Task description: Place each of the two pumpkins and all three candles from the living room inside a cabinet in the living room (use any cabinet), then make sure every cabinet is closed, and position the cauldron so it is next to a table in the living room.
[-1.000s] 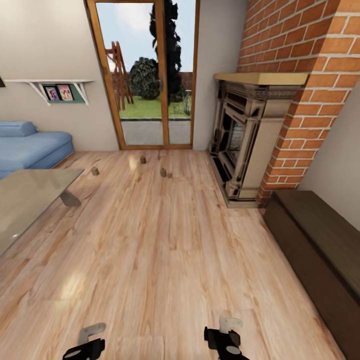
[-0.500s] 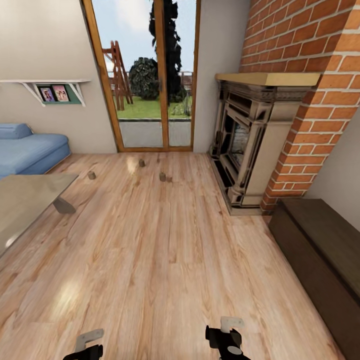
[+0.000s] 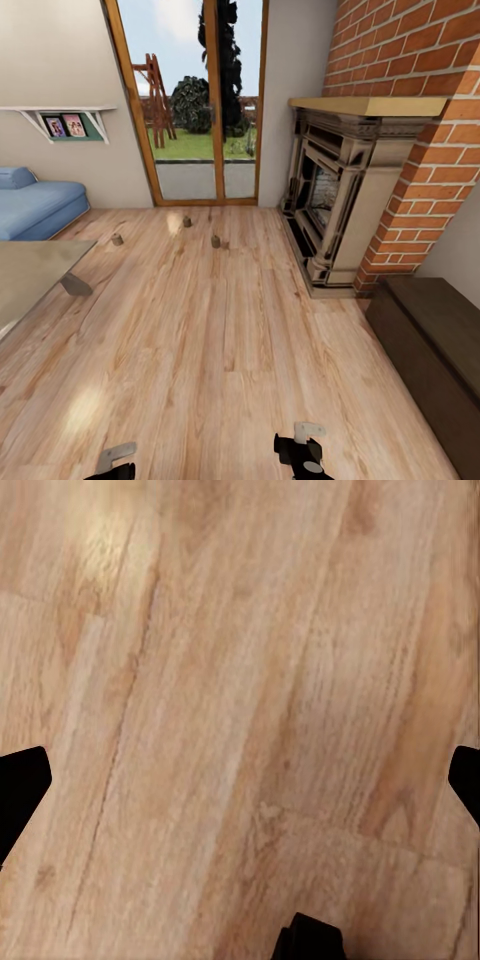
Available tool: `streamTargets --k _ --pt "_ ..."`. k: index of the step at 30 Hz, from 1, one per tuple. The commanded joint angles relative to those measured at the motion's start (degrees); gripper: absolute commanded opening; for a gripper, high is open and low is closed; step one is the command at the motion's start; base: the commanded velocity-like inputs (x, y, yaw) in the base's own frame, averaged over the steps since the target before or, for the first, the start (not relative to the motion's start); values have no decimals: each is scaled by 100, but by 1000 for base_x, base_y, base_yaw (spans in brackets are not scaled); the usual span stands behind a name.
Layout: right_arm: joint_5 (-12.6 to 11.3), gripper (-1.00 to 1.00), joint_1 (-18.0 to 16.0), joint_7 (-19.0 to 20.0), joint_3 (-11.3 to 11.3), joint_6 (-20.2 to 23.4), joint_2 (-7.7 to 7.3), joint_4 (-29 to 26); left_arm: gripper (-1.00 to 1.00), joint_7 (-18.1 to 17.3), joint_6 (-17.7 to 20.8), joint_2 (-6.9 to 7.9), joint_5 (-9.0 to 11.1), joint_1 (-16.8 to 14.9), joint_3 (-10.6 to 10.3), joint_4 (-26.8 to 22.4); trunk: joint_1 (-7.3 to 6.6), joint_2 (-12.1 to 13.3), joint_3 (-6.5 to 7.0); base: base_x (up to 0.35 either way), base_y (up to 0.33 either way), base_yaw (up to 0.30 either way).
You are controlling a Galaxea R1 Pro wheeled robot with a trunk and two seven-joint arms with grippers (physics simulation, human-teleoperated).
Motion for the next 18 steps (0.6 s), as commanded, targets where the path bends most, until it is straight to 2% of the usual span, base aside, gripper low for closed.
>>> streamTargets --k 1,18 --pt "-55 100 -4 -23 49 -21 0 1 100 17 -64 0 43 -2 -51 0 3 -2 -5 333 0 0" --pt "-59 100 -4 -22 49 -20 -7 1 100 17 -122 -38 47 9 -52 0 3 -2 -5 333 0 0"
